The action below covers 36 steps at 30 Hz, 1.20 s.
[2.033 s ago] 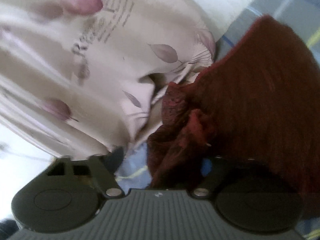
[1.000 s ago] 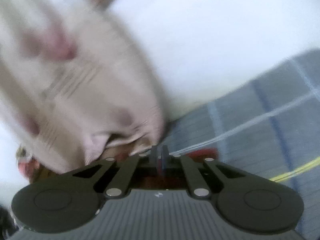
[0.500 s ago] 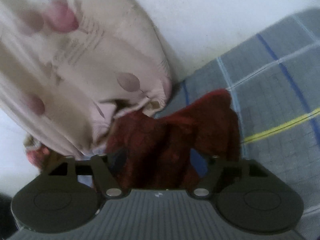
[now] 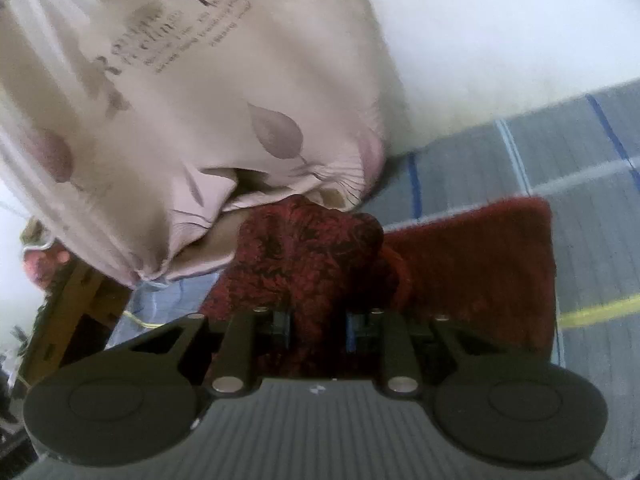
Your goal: Fold small clothes
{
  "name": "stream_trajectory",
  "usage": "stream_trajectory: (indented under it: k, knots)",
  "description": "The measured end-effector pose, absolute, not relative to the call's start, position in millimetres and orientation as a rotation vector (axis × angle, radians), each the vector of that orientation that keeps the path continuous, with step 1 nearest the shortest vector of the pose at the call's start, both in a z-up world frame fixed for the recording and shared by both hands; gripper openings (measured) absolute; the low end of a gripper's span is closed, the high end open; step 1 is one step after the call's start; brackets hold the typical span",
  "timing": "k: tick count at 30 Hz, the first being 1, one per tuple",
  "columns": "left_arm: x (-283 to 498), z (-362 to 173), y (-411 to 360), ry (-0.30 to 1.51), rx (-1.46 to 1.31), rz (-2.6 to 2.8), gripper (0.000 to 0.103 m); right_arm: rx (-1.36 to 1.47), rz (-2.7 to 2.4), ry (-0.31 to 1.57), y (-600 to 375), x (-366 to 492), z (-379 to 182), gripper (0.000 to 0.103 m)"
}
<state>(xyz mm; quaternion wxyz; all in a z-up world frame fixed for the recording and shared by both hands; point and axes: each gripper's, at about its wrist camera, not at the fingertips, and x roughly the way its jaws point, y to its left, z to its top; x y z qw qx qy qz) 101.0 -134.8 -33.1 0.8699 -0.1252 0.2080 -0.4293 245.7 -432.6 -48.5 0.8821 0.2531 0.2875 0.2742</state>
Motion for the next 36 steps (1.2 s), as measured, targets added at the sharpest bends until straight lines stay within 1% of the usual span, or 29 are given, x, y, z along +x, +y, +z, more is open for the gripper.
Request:
stream_trajectory:
  k: [4, 7, 10, 14, 16, 17, 18, 19, 20, 21, 23, 27, 31, 32, 33, 34, 35, 36]
  knots:
    - [86.4, -5.4, -123.4, 0.355, -0.329, -0.928, 0.101, 0.588, 0.583, 0.506, -465.8, 242.2, -31.3, 0.025]
    - [90.2, 3.1, -125.3, 0.341, -0.327, -0.938, 0.101, 0.637, 0.609, 0.477, -499.2, 250.8, -28.9, 0.025]
    - [104.3, -4.0, -130.9, 0.348, -0.313, -0.898, 0.101, 0.657, 0.542, 0.508, -523.7, 266.8, -57.3, 0.025]
    - [130.3, -29.9, -138.5, 0.465, -0.337, -0.835, 0.101, 0.823, 0.553, 0.542, -532.1, 265.5, -114.4, 0.026]
    - [132.0, -35.9, -139.9, 0.455, -0.317, -0.812, 0.101, 0.885, 0.582, 0.5, -528.5, 251.5, -125.2, 0.026]
    - [132.6, -37.2, -141.0, 0.446, -0.285, -0.805, 0.101, 0.908, 0.581, 0.483, -528.2, 245.9, -126.2, 0.028]
    - [133.9, -38.7, -143.0, 0.44, -0.238, -0.801, 0.101, 0.915, 0.565, 0.466, -528.7, 240.1, -124.4, 0.033]
    - [136.3, -38.8, -146.7, 0.441, -0.206, -0.791, 0.101, 0.898, 0.552, 0.453, -527.9, 235.4, -120.2, 0.034]
    - [135.7, -41.3, -146.2, 0.442, -0.188, -0.786, 0.101, 0.882, 0.536, 0.435, -530.9, 227.1, -115.1, 0.037]
    - [135.5, -43.2, -145.8, 0.439, -0.176, -0.791, 0.101, 0.883, 0.52, 0.415, -535.7, 216.5, -109.9, 0.051]
    - [135.0, -44.7, -144.7, 0.439, -0.157, -0.791, 0.101, 0.886, 0.532, 0.39, -542.5, 194.8, -102.0, 0.068]
    - [130.9, -42.6, -141.2, 0.448, -0.148, -0.785, 0.101, 0.846, 0.557, 0.352, -545.1, 131.2, -94.1, 0.069]
    - [131.9, -38.6, -137.1, 0.45, -0.171, -0.769, 0.101, 0.75, 0.591, 0.359, -517.3, 83.2, -91.8, 0.069]
    - [130.6, -36.2, -133.1, 0.448, -0.197, -0.756, 0.101, 0.714, 0.594, 0.373, -507.7, 77.3, -93.0, 0.068]
    - [130.8, -32.5, -128.2, 0.439, -0.24, -0.753, 0.101, 0.671, 0.573, 0.386, -499.8, 72.6, -95.6, 0.058]
    - [128.7, -28.2, -123.7, 0.423, -0.275, -0.756, 0.101, 0.659, 0.553, 0.401, -494.5, 71.5, -99.8, 0.043]
    - [126.7, -22.8, -121.3, 0.405, -0.298, -0.755, 0.101, 0.739, 0.567, 0.428, -497.1, 75.1, -110.6, 0.018]
    - [124.8, -16.1, -121.7, 0.39, -0.299, -0.754, 0.101, 0.834, 0.572, 0.433, -498.7, 79.4, -119.0, 0.018]
